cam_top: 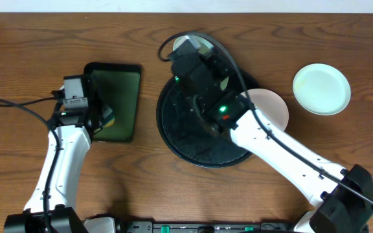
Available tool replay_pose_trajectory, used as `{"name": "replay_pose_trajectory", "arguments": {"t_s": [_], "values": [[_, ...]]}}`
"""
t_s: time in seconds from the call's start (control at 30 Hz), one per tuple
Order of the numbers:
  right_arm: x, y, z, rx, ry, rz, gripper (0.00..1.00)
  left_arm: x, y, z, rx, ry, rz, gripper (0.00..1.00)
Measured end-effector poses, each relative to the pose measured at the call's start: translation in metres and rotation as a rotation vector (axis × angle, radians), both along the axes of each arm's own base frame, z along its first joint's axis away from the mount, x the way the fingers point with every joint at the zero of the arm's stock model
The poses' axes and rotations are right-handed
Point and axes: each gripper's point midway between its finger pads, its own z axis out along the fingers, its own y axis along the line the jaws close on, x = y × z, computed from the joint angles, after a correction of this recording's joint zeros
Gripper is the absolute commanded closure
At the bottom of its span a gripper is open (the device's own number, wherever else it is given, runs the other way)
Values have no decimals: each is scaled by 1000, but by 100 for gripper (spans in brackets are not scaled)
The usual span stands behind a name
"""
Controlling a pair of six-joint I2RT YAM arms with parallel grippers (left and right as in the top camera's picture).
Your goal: Clean dirty plates on tray and stack at the side
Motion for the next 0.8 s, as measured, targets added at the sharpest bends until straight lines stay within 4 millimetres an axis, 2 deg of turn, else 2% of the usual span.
{"name": "replay_pose_trajectory", "arguments": {"t_s": [0.27,0.47,0.57,0.63,0.73,0.8], "values": [[-11,14,21,-300,-40,67,99,-3,4,-2,-13,10,8,92],[-13,8,16,-323,-17,46,99,-4,3,-2,-16,12,7,92],[-14,1,-8,-249,65,53,99,-4,2,-2,-18,13,0,92],[-11,-8,-35,-142,172,69,99,-3,-1,-2,-28,12,-19,92],[-1,-27,-71,113,347,72,99,1,-8,-2,-55,-1,-66,92],[11,-43,-88,311,434,39,99,8,-18,0,-89,-27,-124,92]]}}
